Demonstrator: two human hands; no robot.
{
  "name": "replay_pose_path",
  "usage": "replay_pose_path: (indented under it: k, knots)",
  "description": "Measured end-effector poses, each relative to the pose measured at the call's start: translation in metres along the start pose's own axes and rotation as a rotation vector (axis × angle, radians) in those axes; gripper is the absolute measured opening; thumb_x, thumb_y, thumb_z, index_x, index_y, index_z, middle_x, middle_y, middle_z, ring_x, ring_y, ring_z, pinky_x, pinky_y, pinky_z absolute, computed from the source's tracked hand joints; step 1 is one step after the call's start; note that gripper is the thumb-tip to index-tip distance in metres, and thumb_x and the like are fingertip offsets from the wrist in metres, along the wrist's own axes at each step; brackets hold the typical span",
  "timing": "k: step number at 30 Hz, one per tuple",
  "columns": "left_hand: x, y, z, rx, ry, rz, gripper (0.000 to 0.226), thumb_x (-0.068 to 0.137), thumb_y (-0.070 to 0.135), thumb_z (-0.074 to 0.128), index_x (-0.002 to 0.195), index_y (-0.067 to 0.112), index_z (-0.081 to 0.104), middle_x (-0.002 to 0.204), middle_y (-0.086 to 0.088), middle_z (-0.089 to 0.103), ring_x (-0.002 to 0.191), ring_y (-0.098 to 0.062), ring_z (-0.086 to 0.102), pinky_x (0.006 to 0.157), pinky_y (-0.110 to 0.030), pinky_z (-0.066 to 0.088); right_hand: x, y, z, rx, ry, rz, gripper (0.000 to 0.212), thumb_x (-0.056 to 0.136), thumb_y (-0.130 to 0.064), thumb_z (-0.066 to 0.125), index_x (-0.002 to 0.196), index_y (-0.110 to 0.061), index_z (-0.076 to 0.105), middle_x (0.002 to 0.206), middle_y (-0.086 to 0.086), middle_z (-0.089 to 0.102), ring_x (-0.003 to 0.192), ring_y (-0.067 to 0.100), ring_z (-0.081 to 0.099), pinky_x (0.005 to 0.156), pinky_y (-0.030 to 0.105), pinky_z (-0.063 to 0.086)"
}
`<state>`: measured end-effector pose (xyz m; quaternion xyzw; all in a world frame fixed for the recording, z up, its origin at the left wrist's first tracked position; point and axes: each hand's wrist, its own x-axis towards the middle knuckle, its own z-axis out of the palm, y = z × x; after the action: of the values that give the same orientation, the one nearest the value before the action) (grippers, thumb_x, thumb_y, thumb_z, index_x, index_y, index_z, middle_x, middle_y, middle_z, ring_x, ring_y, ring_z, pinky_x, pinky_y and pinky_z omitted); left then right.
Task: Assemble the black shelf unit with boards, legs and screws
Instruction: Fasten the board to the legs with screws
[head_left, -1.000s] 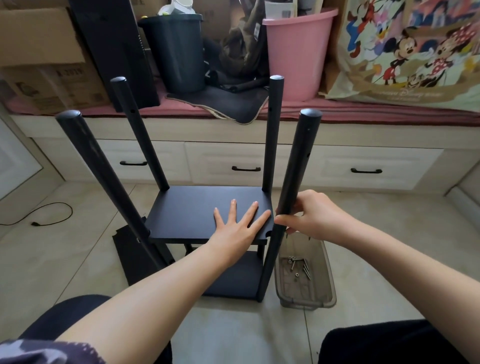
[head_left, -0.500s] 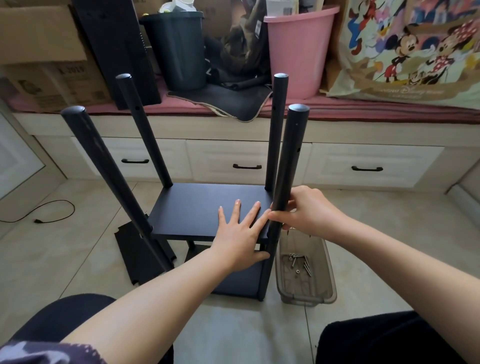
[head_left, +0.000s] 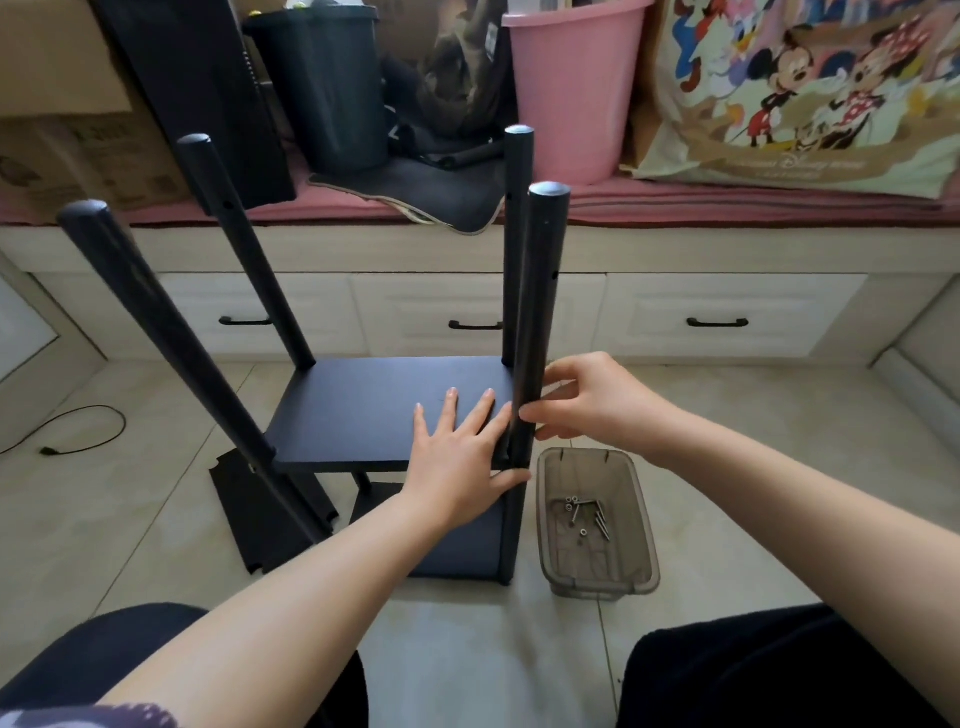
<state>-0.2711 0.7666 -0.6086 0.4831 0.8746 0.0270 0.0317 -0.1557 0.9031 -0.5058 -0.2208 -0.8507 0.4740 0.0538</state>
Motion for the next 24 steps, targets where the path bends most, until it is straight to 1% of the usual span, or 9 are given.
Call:
replay_pose_path:
  k: [2, 5, 6, 10, 14, 17, 19, 21, 24]
  knots:
    - [-0.002, -0.002, 0.003, 0.008, 0.029, 0.005, 0.085, 0.091, 0.078, 0.03, 0.161, 0.039, 0.0, 0.17, 0.008, -0.001, 0.156, -0.035, -0.007, 0.121, -0.065, 0.002, 0.0, 0.012, -0.006, -0.04, -0.013, 0.015, 0.02, 0.086, -0.021, 0.074, 0.105, -0.02, 0.068, 0.086, 0.0, 0.076, 0.075, 0.007, 0.073, 0.073, 0.027, 0.06]
    - [-0.004, -0.003, 0.007, 0.039, 0.069, 0.011, 0.085, 0.091, 0.079, 0.025, 0.161, 0.038, 0.002, 0.17, 0.009, 0.002, 0.156, -0.035, -0.004, 0.121, -0.064, 0.005, -0.002, 0.037, -0.011, -0.163, -0.045, 0.065, 0.019, 0.088, -0.025, 0.072, 0.105, -0.018, 0.071, 0.09, -0.004, 0.075, 0.077, 0.003, 0.071, 0.065, 0.016, 0.053]
    - [-0.004, -0.002, 0.008, 0.043, 0.077, 0.014, 0.085, 0.09, 0.079, 0.023, 0.161, 0.038, 0.003, 0.17, 0.009, 0.004, 0.156, -0.036, -0.002, 0.121, -0.064, 0.006, -0.002, 0.046, -0.012, -0.217, -0.078, 0.097, 0.018, 0.088, -0.027, 0.071, 0.104, -0.018, 0.073, 0.091, -0.004, 0.074, 0.079, 0.004, 0.07, 0.066, 0.015, 0.051]
    - [-0.008, -0.001, 0.007, 0.069, 0.109, 0.026, 0.084, 0.089, 0.077, 0.018, 0.161, 0.034, 0.017, 0.169, 0.008, 0.015, 0.155, -0.039, 0.009, 0.12, -0.064, 0.012, 0.017, 0.079, -0.018, -0.405, -0.186, 0.244, 0.016, 0.089, -0.026, 0.066, 0.093, -0.015, 0.077, 0.089, 0.001, 0.076, 0.084, 0.013, 0.07, 0.072, 0.023, 0.052]
    - [-0.013, 0.003, 0.008, 0.049, 0.214, 0.069, 0.075, 0.095, 0.072, 0.031, 0.153, 0.027, 0.044, 0.16, 0.003, 0.04, 0.148, -0.045, 0.029, 0.116, -0.066, 0.026, 0.045, 0.123, -0.004, -0.306, -0.123, 0.374, 0.018, 0.093, -0.015, 0.06, 0.092, -0.003, 0.073, 0.088, 0.01, 0.075, 0.071, 0.018, 0.063, 0.056, 0.023, 0.049]
    - [-0.011, 0.003, 0.01, 0.056, 0.274, 0.095, 0.072, 0.094, 0.067, 0.032, 0.145, 0.023, 0.055, 0.153, 0.0, 0.05, 0.144, -0.047, 0.036, 0.112, -0.066, 0.033, 0.055, 0.172, 0.025, -0.328, -0.123, 0.46, 0.019, 0.091, -0.012, 0.06, 0.093, 0.002, 0.074, 0.09, 0.018, 0.074, 0.072, 0.023, 0.063, 0.065, 0.031, 0.055]
    - [-0.011, 0.002, 0.012, 0.06, 0.295, 0.1, 0.07, 0.094, 0.066, 0.034, 0.144, 0.023, 0.057, 0.152, -0.001, 0.051, 0.143, -0.047, 0.037, 0.112, -0.067, 0.033, 0.056, 0.204, 0.044, -0.334, -0.143, 0.534, 0.02, 0.089, -0.014, 0.062, 0.094, 0.001, 0.075, 0.084, 0.016, 0.073, 0.07, 0.024, 0.066, 0.07, 0.033, 0.058]
    - [-0.011, 0.002, 0.013, 0.07, 0.311, 0.095, 0.069, 0.094, 0.065, 0.037, 0.145, 0.022, 0.055, 0.151, -0.001, 0.051, 0.143, -0.047, 0.038, 0.113, -0.066, 0.032, 0.057, 0.232, 0.057, -0.316, -0.139, 0.607, 0.021, 0.09, -0.015, 0.06, 0.094, 0.001, 0.074, 0.083, 0.014, 0.071, 0.079, 0.027, 0.07, 0.068, 0.031, 0.056]
    - [-0.011, 0.004, 0.012, 0.083, 0.337, 0.098, 0.068, 0.093, 0.063, 0.04, 0.144, 0.021, 0.057, 0.151, -0.002, 0.052, 0.142, -0.047, 0.038, 0.113, -0.066, 0.033, 0.064, 0.269, 0.07, -0.321, -0.106, 0.643, 0.027, 0.094, -0.025, 0.061, 0.104, -0.002, 0.07, 0.112, 0.019, 0.07, 0.109, 0.034, 0.065, 0.08, 0.03, 0.049]
